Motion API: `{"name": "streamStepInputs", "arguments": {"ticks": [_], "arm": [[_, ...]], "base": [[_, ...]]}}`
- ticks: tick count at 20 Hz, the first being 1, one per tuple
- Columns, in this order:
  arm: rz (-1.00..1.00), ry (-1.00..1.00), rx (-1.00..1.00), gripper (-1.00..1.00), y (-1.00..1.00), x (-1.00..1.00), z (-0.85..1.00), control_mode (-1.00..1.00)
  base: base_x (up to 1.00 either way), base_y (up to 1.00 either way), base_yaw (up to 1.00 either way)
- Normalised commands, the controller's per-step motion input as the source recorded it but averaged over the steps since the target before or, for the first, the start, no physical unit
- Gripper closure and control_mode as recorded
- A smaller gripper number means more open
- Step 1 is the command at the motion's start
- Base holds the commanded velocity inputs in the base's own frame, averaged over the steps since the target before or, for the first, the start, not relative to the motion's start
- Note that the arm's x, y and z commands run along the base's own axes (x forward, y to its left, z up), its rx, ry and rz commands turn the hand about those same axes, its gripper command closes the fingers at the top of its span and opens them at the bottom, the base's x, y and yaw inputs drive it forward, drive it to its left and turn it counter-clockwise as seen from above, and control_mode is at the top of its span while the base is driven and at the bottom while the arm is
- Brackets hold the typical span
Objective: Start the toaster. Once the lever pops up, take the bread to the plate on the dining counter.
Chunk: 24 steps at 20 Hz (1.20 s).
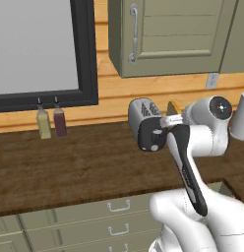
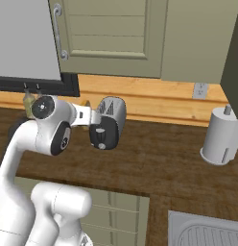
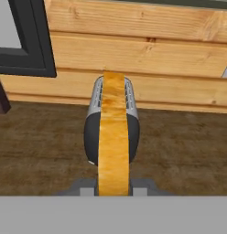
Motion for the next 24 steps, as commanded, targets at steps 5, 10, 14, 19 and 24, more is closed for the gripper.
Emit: {"name": "streamStepInputs", "arguments": {"ticks": [5,10,14,19,24], "arm": [[0.0,0.0,0.0,1.0,-0.05,-0.59,0.21,-1.0],[0.0,0.0,0.0,1.0,-0.02,-0.42,0.25,-1.0],[0.0,0.0,0.0,1.0,0.0,-0.47,0.17,-1.0],[-0.03,0.0,-0.01,1.0,0.0,-0.56,0.0,-1.0],[-0.07,0.0,0.0,1.0,0.0,-0.54,0.0,-1.0]], "base": [[0.0,0.0,0.0],[0.0,0.0,0.0],[0.0,0.0,0.0],[0.0,0.0,0.0],[0.0,0.0,0.0]]}}
